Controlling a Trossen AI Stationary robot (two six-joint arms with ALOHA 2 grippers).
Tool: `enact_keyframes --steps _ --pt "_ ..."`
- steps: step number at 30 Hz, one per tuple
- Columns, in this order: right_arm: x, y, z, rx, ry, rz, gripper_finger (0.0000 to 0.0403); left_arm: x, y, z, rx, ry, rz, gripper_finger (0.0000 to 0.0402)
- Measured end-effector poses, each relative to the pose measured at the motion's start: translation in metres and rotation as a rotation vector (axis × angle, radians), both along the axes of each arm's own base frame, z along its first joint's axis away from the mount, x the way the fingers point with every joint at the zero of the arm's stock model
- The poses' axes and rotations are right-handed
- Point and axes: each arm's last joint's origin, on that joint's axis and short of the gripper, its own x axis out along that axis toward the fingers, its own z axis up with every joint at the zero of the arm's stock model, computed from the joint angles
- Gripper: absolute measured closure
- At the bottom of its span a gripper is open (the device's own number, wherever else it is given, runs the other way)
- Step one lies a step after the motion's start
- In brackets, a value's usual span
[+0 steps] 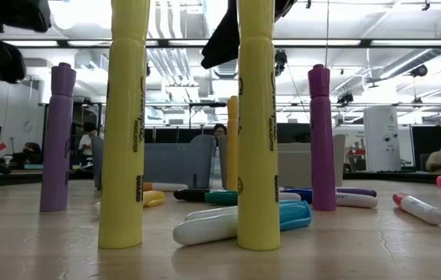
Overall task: Pick & Place Markers
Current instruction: Put the large blue highlighter pen into the black bin
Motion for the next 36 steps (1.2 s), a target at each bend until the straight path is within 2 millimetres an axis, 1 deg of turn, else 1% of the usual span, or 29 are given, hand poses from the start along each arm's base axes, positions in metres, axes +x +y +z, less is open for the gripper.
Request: enact_keyframes --steps 4,9,11,14,20,26,28,31,36 --pt "0.0 0.0 0.0 0.0 0.0 0.0 0.0227 0.006 0.009 0.017 0.108 -0.074 -0.011 0.0339" --pt "0.0 0.0 0.0 0.0 0.001 0.0 0.0227 0.013 0.026 0.041 0.402 -0.183 0.013 0.034" --pt "0.0 0.0 0.0 0.0 0.0 0.0 0.0227 0.018 0.034 0.047 0.487 -0.199 0.001 0.0339" --pt "0.0 0.0 0.0 0.0 0.001 0.0 0.0227 0.025 0.05 0.048 0.541 -0.172 0.007 0.0335" --pt "0.0 0.0 0.0 -0.003 0.001 0.002 0.0227 0.038 0.088 0.048 0.585 -0.13 0.09 0.0334" --pt "0.0 0.0 0.0 -0.005 0.0 0.004 0.0227 0.056 0.112 0.05 0.404 -0.236 0.044 0.0333" --pt "0.0 0.0 0.0 -0.005 0.0 0.004 0.0227 0.061 0.12 0.046 0.391 -0.228 0.045 0.0333" --pt "0.0 0.0 0.0 -0.005 0.001 0.004 0.0227 0.067 0.129 0.035 0.389 -0.174 0.05 0.0333" --pt "0.0 0.0 0.0 -0.005 0.003 0.004 0.0227 0.078 0.138 0.017 0.396 -0.104 0.063 0.0333"
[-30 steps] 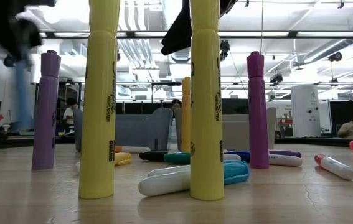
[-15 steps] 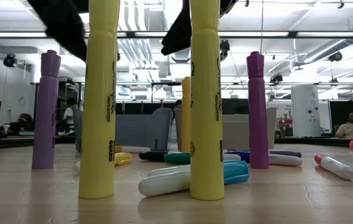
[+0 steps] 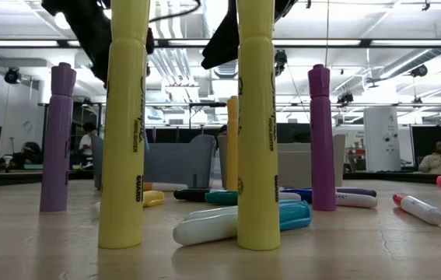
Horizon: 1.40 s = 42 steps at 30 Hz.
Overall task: Pick & Place Markers
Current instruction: Put the large blue highlighter pen into the black bin, then put the large purple highlighter pen into the black bin
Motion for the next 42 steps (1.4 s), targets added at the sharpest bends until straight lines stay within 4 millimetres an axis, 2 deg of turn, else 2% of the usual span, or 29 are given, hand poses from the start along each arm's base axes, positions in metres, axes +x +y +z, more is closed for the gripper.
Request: enact_keyframes --steps 6,11,15,20,26,32,36,42 --pt "0.0 0.0 0.0 0.002 0.001 -0.003 0.0227 0.011 0.006 -0.008 0.019 0.012 0.004 0.0321" --pt "0.0 0.0 0.0 0.003 0.001 -0.003 0.0227 0.015 0.008 -0.007 0.04 -0.005 -0.015 0.0271" --pt "0.0 0.0 -0.001 0.005 0.003 -0.005 0.0227 0.012 0.01 -0.007 0.113 0.009 0.034 0.0229" --pt "0.0 0.0 -0.001 0.005 0.004 -0.006 0.0227 0.006 0.008 0.002 0.156 -0.011 0.025 0.0207" --pt "-0.001 0.0 -0.002 0.01 0.008 -0.01 0.0227 -0.012 -0.003 0.028 0.141 -0.126 0.012 0.0206" --pt "0.0 0.0 -0.002 0.011 0.002 -0.01 0.0227 -0.027 -0.023 0.044 -0.011 -0.245 -0.097 0.0206" --pt "0.001 0.0 -0.001 0.012 -0.012 -0.01 0.0227 -0.028 -0.043 0.042 -0.132 -0.272 -0.243 0.0206" --pt "0.001 0.0 -0.001 0.022 -0.012 -0.019 0.0227 -0.023 -0.071 0.028 -0.187 -0.24 -0.322 0.0206"
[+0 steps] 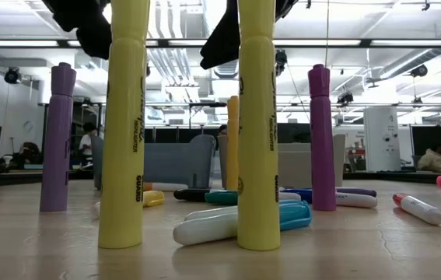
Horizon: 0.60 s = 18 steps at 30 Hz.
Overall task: Pick & Place Markers
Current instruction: Put the large purple highlighter pen into the black bin
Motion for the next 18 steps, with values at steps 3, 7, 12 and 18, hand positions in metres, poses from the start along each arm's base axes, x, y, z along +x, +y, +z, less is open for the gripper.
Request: enact_keyframes --steps 3,7,12,18 --pt "0.0 0.0 0.0 0.001 0.0 -0.001 0.0227 0.003 -0.012 -0.002 -0.006 -0.007 -0.041 0.0206" --pt "0.0 0.0 0.0 0.002 0.0 -0.002 0.0227 0.005 -0.028 -0.003 -0.026 -0.029 -0.09 0.0206" --pt "0.0 0.0 0.0 0.004 0.0 -0.004 0.0227 0.009 -0.042 -0.011 -0.035 0.003 -0.098 0.0207" --pt "0.0 0.0 -0.001 0.008 0.003 -0.008 0.0227 0.012 -0.058 -0.019 -0.018 0.014 -0.1 0.0207"
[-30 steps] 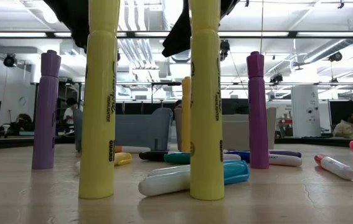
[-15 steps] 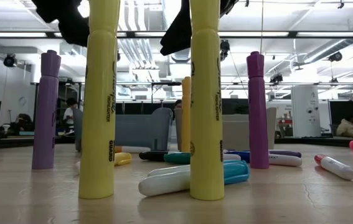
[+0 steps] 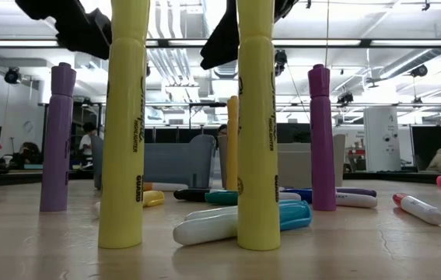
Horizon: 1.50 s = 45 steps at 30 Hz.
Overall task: Pick & Place Markers
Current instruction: Put the large purple highlighter pen into the black bin
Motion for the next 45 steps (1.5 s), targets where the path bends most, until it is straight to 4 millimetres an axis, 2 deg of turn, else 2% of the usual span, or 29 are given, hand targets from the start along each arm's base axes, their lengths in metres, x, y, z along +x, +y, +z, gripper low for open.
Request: enact_keyframes --steps 14,22,31,39,45 --pt "-0.001 0.0 -0.003 0.013 0.01 -0.015 0.0227 0.001 -0.028 -0.011 0.007 -0.001 -0.002 0.0207" --pt "-0.001 0.0 -0.003 0.021 0.01 -0.022 0.0227 0.006 -0.036 -0.025 0.035 0.041 0.023 0.0207" --pt "-0.001 0.001 -0.003 0.027 0.011 -0.025 0.0227 0.012 -0.041 -0.04 0.063 0.093 0.025 0.0207" --pt "-0.001 0.001 -0.003 0.027 0.011 -0.024 0.0227 0.01 -0.04 -0.04 0.065 0.111 0.033 0.0207" --pt "-0.001 0.002 -0.002 0.028 0.004 -0.023 0.0227 0.008 -0.039 -0.041 0.064 0.129 0.046 0.024"
